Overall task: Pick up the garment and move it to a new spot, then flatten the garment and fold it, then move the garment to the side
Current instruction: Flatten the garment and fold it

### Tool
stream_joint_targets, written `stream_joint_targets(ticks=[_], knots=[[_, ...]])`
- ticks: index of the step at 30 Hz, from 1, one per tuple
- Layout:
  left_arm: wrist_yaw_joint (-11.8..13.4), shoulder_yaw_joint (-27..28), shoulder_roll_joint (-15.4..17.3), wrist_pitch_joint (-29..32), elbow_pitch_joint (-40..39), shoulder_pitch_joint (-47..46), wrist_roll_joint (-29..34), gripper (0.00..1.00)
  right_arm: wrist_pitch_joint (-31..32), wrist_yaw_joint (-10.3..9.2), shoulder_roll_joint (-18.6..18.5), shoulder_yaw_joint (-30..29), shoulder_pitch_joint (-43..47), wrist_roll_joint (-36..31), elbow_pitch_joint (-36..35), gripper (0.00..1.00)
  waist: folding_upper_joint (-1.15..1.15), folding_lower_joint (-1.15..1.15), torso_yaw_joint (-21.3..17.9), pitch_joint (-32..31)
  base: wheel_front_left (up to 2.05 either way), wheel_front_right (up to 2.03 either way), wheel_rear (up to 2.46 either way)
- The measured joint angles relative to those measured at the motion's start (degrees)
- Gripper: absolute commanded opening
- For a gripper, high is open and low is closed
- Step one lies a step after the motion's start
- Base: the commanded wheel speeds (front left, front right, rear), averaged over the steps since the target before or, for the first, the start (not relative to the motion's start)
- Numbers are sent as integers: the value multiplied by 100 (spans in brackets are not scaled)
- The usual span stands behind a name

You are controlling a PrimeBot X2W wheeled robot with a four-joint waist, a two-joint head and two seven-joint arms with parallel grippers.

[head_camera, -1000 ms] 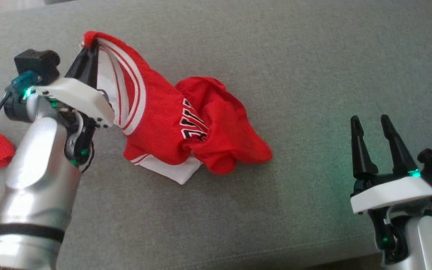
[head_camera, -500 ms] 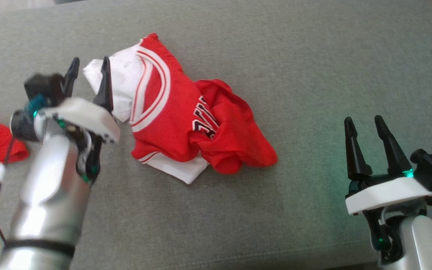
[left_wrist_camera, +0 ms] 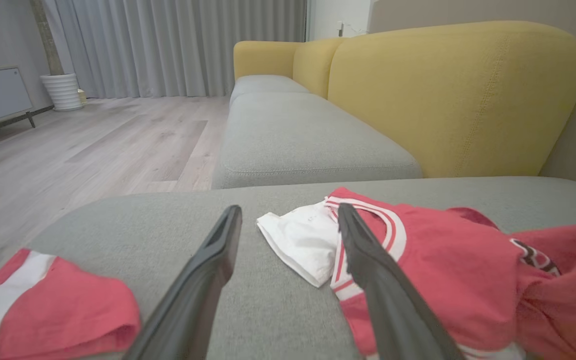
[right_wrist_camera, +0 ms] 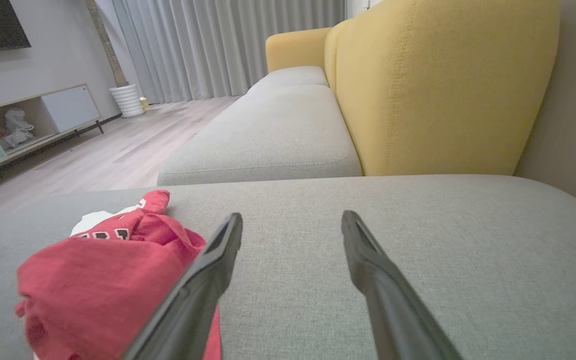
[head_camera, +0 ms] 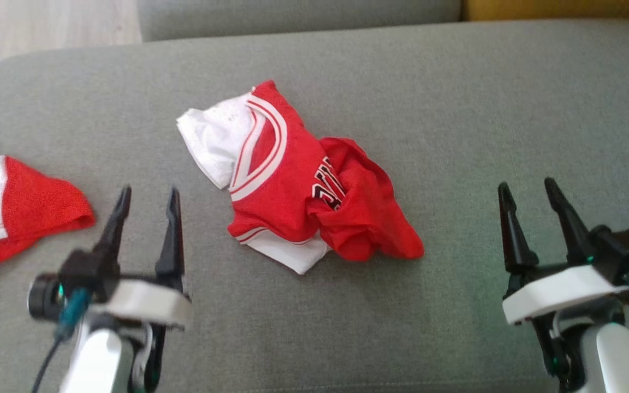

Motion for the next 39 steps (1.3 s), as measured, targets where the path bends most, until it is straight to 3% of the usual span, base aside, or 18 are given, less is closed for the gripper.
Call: stream_joint_targets(ticks=[11,27,31,39], knots=[[243,-31,14,9,-572,949,136,100,148,0,0,16,491,-70,-121,100,0,0,114,-424,0,0,0],[254,-111,32,66,-687,1020,134,100,315,0,0,68,525,-49,-164,100,0,0,161,-400,0,0,0],[246,-226,8,66,-681,883,134,100,445,0,-2,282,510,16,236,100,0,0,244,-280,0,0,0],[136,-408,-131,51,-614,418,134,100,299,0,-3,724,-16,77,1730,100,0,0,605,74,0,0,0]])
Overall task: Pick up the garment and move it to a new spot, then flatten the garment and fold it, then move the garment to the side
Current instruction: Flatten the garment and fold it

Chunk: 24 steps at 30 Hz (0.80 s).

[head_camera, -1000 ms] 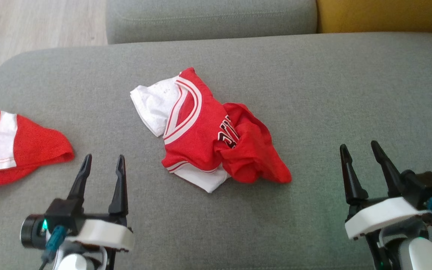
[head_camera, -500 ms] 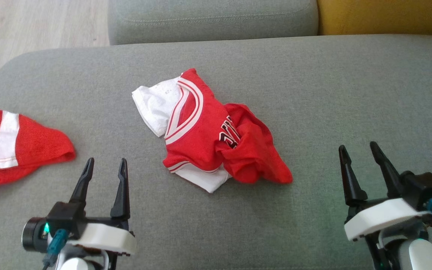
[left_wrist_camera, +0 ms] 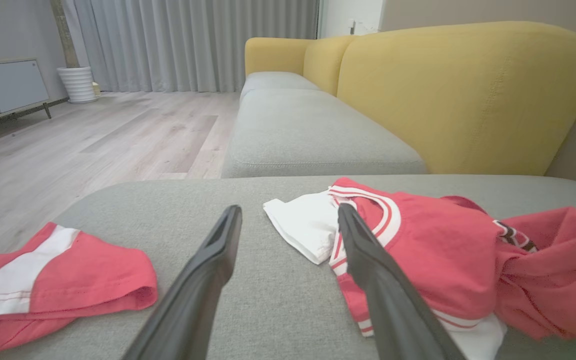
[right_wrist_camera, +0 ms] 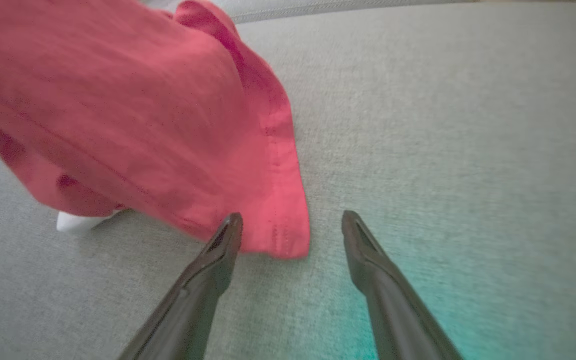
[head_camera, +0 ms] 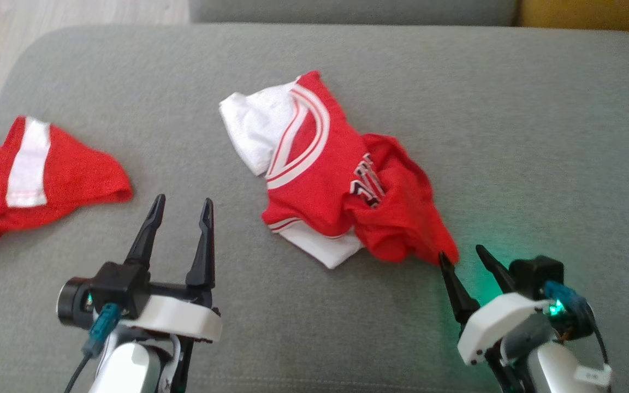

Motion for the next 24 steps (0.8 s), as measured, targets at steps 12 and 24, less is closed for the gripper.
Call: stream_joint_targets(ticks=[12,24], knots=[[-22,47,-23,-46,138,-113,0,100,-105,4,-8,-38,-823,225,1169,0,0,0,242,314,0,0,0],[-18,194,-44,-51,56,-113,0,100,-193,5,-18,-1348,-1081,-278,-31,0,0,0,-132,263,0,0,0]])
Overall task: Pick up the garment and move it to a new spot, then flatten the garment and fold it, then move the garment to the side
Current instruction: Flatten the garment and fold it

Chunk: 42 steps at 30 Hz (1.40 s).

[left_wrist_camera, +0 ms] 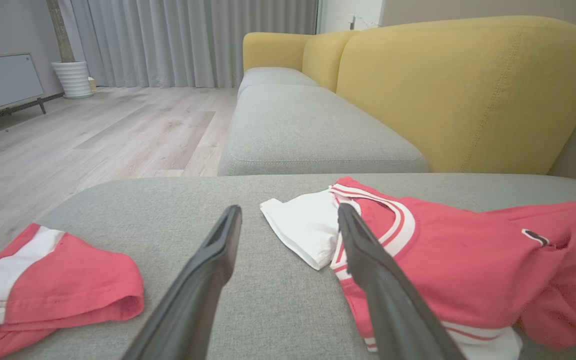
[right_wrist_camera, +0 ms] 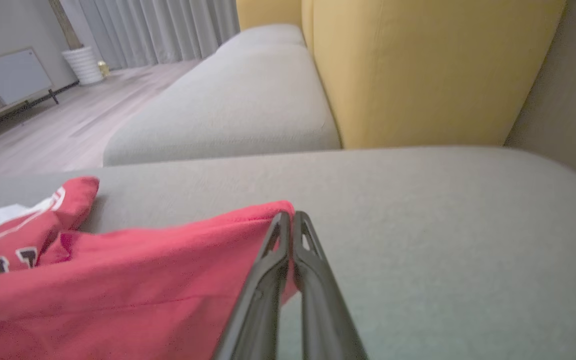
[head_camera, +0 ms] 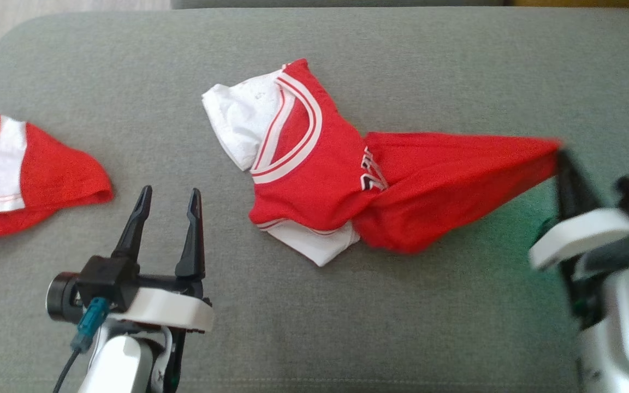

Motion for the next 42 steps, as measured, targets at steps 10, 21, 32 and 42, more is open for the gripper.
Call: stream_joint_targets(ticks=[10,21,32,42], knots=[[-31,7,-29,0,-23,-11,11,100,283,0,-441,-1343,-738,-218,-105,0,0,0,-158,140,0,0,0],[-81,26,-114,0,-9,-101,11,100,66,0,-261,-1386,-432,-292,1120,100,0,0,-139,183,0,0,0],[-80,49,-118,0,4,112,12,100,-515,0,-94,-435,176,-194,-286,100,0,0,-258,-145,0,0,0],[-73,-2,-105,10,21,419,46,100,-174,0,-2,279,1204,-127,-1646,100,0,0,-352,-533,0,0,0]])
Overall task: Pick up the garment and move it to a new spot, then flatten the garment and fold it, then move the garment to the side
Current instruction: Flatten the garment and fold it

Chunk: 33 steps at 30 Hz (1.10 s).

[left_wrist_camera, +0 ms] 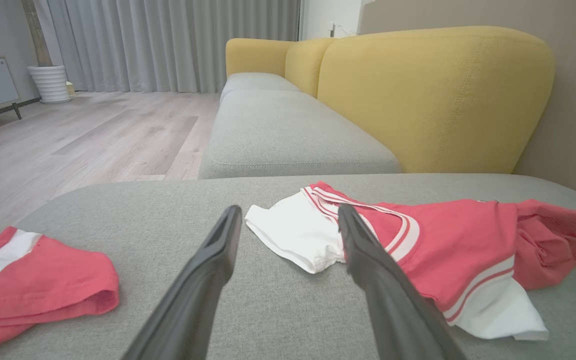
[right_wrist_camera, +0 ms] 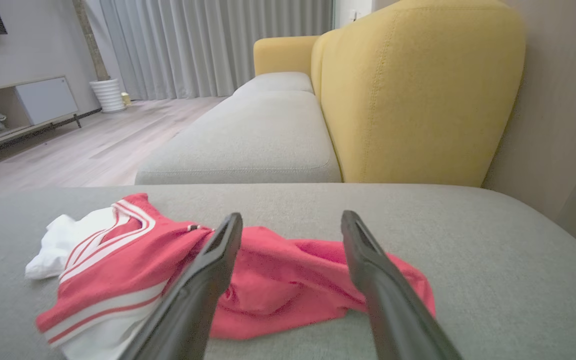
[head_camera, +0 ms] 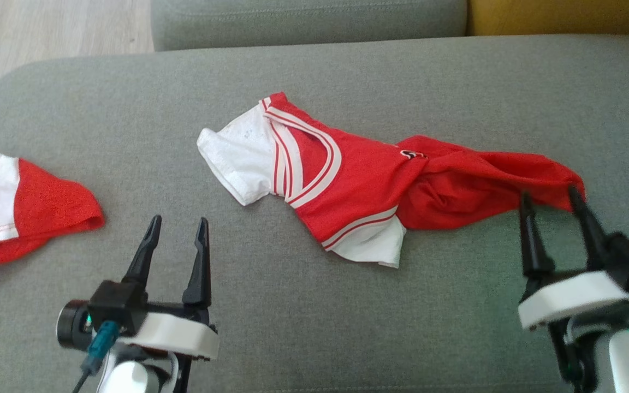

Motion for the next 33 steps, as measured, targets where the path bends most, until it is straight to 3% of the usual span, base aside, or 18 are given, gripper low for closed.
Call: stream_joint_targets(ticks=[11,23,28,33], knots=[[48,-36,53,57,14,113,7,100,216,0,21,223,420,211,-465,100,0,0,-32,-137,0,0,0],[42,-158,74,75,37,110,-1,100,218,0,21,222,500,355,-499,100,0,0,-6,-119,0,0,0],[-365,-604,-33,310,219,-85,-129,100,218,0,22,218,511,413,-500,100,0,0,6,12,0,0,0],[-878,-1184,-307,732,912,-679,-468,100,216,0,22,350,466,469,-493,100,0,0,-85,191,0,0,0]])
